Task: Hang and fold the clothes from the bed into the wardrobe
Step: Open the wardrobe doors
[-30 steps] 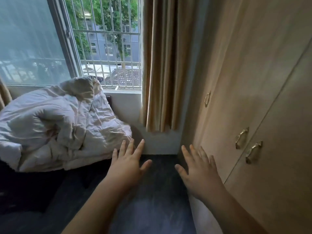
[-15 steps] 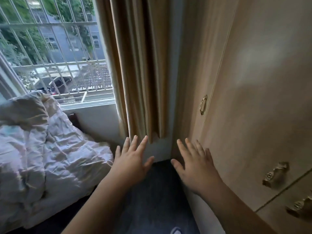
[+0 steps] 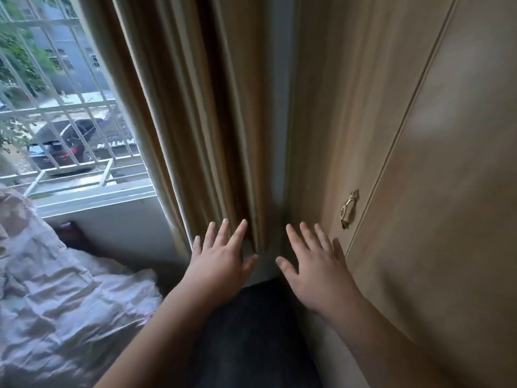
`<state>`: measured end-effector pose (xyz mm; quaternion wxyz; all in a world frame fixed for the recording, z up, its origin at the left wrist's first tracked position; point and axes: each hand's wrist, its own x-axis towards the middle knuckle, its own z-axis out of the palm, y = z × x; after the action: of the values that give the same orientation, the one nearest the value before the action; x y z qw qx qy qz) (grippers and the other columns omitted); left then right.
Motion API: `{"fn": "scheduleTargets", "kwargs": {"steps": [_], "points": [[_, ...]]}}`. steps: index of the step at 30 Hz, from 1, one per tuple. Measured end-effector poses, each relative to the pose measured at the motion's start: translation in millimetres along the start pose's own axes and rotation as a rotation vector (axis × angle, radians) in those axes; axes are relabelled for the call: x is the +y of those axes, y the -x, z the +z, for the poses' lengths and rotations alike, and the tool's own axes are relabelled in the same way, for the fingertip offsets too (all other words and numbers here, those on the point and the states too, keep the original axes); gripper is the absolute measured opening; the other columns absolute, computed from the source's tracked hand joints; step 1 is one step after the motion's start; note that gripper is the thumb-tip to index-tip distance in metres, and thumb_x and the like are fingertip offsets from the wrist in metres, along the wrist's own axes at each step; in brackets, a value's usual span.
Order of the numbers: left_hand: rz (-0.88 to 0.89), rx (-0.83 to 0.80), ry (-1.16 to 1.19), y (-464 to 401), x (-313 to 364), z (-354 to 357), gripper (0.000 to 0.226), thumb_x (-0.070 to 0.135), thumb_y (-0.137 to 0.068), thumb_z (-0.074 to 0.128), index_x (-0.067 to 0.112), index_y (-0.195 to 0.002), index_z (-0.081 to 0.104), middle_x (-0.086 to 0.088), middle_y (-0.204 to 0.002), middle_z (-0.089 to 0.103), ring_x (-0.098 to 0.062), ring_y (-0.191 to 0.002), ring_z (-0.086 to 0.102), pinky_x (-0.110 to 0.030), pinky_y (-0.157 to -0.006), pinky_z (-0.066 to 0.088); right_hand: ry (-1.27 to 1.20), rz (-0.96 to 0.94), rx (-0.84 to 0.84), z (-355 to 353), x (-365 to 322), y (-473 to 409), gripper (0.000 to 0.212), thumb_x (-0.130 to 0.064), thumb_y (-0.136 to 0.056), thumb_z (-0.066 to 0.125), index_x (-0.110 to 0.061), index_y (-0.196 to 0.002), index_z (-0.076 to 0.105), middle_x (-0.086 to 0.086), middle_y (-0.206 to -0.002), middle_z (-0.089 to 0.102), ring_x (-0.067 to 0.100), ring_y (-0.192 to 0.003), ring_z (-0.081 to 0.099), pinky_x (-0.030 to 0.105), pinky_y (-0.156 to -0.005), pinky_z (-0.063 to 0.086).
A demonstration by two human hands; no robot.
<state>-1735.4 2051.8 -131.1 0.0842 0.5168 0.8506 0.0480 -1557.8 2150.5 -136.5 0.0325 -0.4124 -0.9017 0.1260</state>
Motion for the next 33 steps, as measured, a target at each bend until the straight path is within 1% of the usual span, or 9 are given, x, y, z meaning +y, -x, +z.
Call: {"fn": "scheduleTargets", "kwargs": {"steps": [6,11,14,17,21,24,27,30,33], "points": [[0.228,-0.039,0.006,-51,26,-2,0.077,0.069,-0.095,0.028,0.042,-0.154,-0.012,-0.001,-0.166,-0.009,-0.025,-0.152,-0.016,-0.052,-0.123,-0.001,0.01,0.209,0.056,0,15,-1,0.072,-0.068,-0.095,0.017,-0.038,-0.156,-0.006,-0.006,-0.167,-0.002,0.018,-0.152,-0.013,0.051,-0.123,0.004],[0.513,-0.088,-0.031,-69,45,-5,0.076,0.068,-0.096,0.029,0.043,-0.153,-0.015,-0.001,-0.166,-0.012,-0.026,-0.151,-0.017,-0.053,-0.123,-0.002,0.014,0.435,0.174,5,2,28,0.09,-0.08,-0.076,-0.014,-0.038,-0.156,-0.005,-0.005,-0.167,0.004,0.023,-0.153,-0.004,0.054,-0.122,0.007],[0.678,-0.157,-0.044,-62,55,-13,0.076,0.069,-0.095,0.027,0.043,-0.153,-0.015,0.0,-0.165,-0.016,-0.027,-0.15,-0.021,-0.054,-0.122,-0.005,0.003,0.592,0.215,10,-15,58,0.083,-0.075,-0.082,-0.004,-0.037,-0.156,-0.004,-0.003,-0.167,0.008,0.025,-0.153,-0.002,0.054,-0.122,0.008],[0.864,-0.18,-0.064,-46,73,-14,0.075,0.069,-0.095,0.022,0.043,-0.152,-0.018,0.0,-0.164,-0.018,-0.028,-0.149,-0.022,-0.055,-0.122,-0.006,-0.02,0.751,0.211,16,-31,95,0.076,-0.069,-0.088,0.004,-0.037,-0.156,-0.008,-0.005,-0.167,0.001,0.023,-0.153,-0.007,0.052,-0.123,0.005],[1.092,-0.21,-0.108,-6,105,0,0.075,0.069,-0.095,0.019,0.04,-0.152,-0.022,-0.002,-0.164,-0.021,-0.029,-0.148,-0.023,-0.054,-0.122,-0.007,-0.006,0.977,0.238,21,-46,156,0.074,-0.068,-0.092,0.011,-0.036,-0.156,-0.006,-0.004,-0.167,0.001,0.023,-0.153,-0.009,0.05,-0.123,0.004],[1.235,-0.203,-0.128,26,128,9,0.075,0.07,-0.095,0.017,0.041,-0.151,-0.023,-0.001,-0.163,-0.021,-0.029,-0.148,-0.023,-0.054,-0.122,-0.005,-0.056,1.137,0.302,23,-49,202,0.07,-0.066,-0.097,0.02,-0.037,-0.156,-0.006,-0.005,-0.167,-0.006,0.021,-0.152,-0.014,0.05,-0.123,0.002],[1.317,-0.201,-0.119,47,146,13,0.075,0.07,-0.095,0.018,0.04,-0.152,-0.02,0.0,-0.164,-0.02,-0.028,-0.149,-0.022,-0.053,-0.122,-0.006,-0.058,1.221,0.337,26,-48,232,0.072,-0.069,-0.095,0.016,-0.037,-0.156,-0.005,-0.006,-0.167,-0.006,0.021,-0.152,-0.014,0.051,-0.123,0.005],[1.398,-0.207,-0.109,70,168,19,0.075,0.068,-0.096,0.022,0.039,-0.154,-0.016,-0.001,-0.165,-0.016,-0.027,-0.151,-0.02,-0.051,-0.122,-0.005,-0.058,1.269,0.372,31,-45,258,0.085,-0.075,-0.081,0.0,-0.035,-0.156,-0.003,-0.004,-0.167,-0.004,0.02,-0.153,-0.007,0.052,-0.122,0.009],[1.451,-0.197,-0.124,93,195,29,0.075,0.067,-0.097,0.023,0.038,-0.154,-0.015,-0.001,-0.166,-0.013,-0.028,-0.151,-0.017,-0.051,-0.122,-0.003,-0.067,1.315,0.43,36,-31,284,0.085,-0.073,-0.082,0.004,-0.032,-0.157,-0.002,-0.003,-0.167,0.005,0.022,-0.153,0.005,0.051,-0.121,0.012]]}}
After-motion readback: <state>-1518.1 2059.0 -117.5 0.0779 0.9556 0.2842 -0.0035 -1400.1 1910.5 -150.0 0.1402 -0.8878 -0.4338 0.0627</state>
